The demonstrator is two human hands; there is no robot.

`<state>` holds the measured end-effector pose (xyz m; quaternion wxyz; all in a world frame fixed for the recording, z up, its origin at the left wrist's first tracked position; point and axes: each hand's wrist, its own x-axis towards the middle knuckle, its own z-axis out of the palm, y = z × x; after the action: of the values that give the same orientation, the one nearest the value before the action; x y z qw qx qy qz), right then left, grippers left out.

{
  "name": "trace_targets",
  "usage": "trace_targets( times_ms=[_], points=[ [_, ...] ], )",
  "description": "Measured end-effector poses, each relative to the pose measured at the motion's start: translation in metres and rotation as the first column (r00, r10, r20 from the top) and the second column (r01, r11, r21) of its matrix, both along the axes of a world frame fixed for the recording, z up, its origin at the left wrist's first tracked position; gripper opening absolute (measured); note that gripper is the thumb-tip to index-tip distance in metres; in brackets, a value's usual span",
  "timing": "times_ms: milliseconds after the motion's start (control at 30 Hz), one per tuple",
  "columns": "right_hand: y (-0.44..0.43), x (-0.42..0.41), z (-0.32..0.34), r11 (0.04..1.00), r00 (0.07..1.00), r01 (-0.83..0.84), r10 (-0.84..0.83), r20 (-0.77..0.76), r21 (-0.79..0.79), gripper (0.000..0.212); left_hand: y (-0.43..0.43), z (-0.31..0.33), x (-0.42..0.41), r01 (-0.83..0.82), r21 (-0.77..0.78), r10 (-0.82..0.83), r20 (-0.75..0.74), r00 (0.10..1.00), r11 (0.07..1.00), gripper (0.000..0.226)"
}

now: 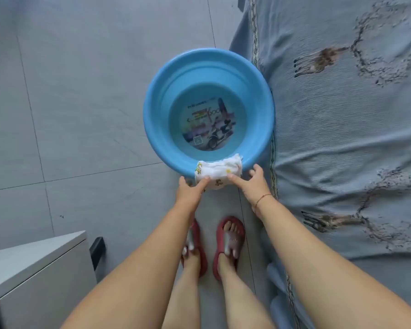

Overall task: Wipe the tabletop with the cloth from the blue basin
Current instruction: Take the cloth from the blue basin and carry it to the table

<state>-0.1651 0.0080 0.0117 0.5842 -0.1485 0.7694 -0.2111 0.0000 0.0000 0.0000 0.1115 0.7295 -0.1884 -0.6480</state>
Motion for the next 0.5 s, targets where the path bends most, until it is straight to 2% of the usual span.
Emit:
trace_targets(
  times_ms=[67,133,200,300,400,500],
  points=[
    [0.000,0.003,-0.008,1.000,1.000,0.018,-0.018,0.012,-0.003,0.089,-0.001,-0.007,-0.003,-0.008,-0.013,0.008,-0.008,1.000,1.000,0.059],
    [0.001,0.006,-0.015,0.999,0.999,0.028,-0.026,0.046,-0.029,0.058,-0.001,-0.011,-0.004,0.014,-0.024,-0.015,-0.016,1.000,1.000,0.033],
    [0.002,0.008,-0.020,0.999,0.999,0.029,-0.028,0.026,-0.035,0.037,-0.001,-0.012,-0.005,0.055,-0.018,-0.055,-0.009,0.998,0.998,0.021],
    [0.006,0.006,-0.020,0.998,0.998,0.048,-0.048,0.033,-0.027,0.031,0.001,-0.008,-0.003,0.099,0.000,-0.099,-0.016,0.995,0.995,0.024],
    [0.012,0.004,-0.015,0.998,0.998,0.060,-0.059,0.034,-0.030,0.037,0.001,-0.001,-0.003,0.115,-0.015,-0.115,-0.014,0.993,0.993,0.024],
    [0.010,0.003,0.001,0.994,0.993,0.088,-0.082,0.086,-0.062,0.022,-0.004,0.011,-0.004,0.126,-0.080,-0.126,0.012,0.992,0.989,0.015]
  ],
)
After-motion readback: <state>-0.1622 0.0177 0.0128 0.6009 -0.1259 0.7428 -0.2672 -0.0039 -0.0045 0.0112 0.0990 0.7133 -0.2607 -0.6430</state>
